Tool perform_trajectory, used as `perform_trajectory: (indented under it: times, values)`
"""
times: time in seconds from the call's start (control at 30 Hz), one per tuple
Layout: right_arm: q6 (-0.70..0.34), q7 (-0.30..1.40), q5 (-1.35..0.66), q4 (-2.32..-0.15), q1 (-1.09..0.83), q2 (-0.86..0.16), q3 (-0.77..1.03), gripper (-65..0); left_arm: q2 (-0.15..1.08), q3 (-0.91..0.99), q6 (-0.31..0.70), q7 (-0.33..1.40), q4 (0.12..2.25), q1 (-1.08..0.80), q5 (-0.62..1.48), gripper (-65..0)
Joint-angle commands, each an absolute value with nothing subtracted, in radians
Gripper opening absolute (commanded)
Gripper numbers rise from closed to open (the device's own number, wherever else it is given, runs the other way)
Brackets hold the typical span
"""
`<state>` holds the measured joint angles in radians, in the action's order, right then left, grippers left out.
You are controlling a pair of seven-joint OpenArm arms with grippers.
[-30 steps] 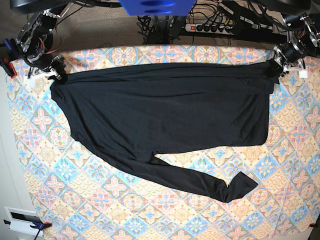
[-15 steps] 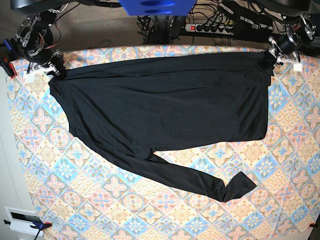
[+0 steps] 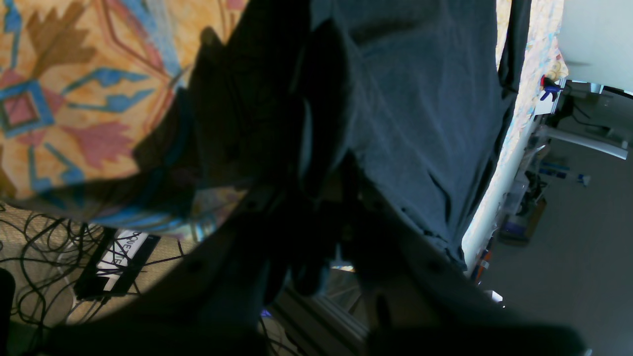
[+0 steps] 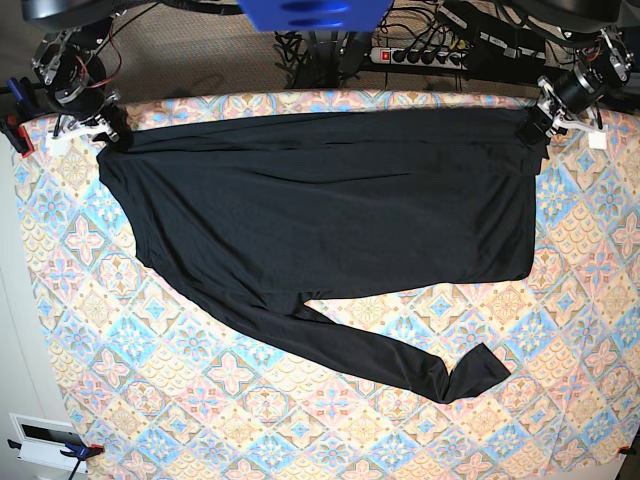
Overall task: Layout the t-shirt on the table in an organized manner, then fold the t-shirt properly
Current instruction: 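Pull both shoulder corners toward the robot base to stretch the shirt, then lower the held shoulder corners onto the table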
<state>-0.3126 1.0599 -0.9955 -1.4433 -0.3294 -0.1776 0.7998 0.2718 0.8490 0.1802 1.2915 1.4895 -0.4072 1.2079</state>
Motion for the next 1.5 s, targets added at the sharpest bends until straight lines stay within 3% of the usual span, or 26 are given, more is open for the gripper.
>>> perform_trajectory:
  times: [0.0,0.57,0.93,1.47]
  values:
    - [-0.306,1.047,-0.981,-1.457,-0.331,-0.194,0.809,-65.0,0.295,0.858,0.183,1.279,1.508,-0.407,1.227,-65.0]
    - [-0.306,1.047,-0.981,-1.457,-0.331,-0.166,0.811,-63.7,0.292,0.858,0.183,1.276,1.508,-0.404,1.181,-64.2]
    - [-0.306,1.047,-0.981,-1.457,-0.331,-0.166,0.811,-43.9,0.289,0.860,0.183,1.276,1.508,-0.403,1.187,-42.8]
    - [-0.306,1.047,-0.981,-1.457,-0.331,-0.170,0.812,-42.9,0.289,0.862,0.183,1.280,1.508,-0.404,1.188,-26.0]
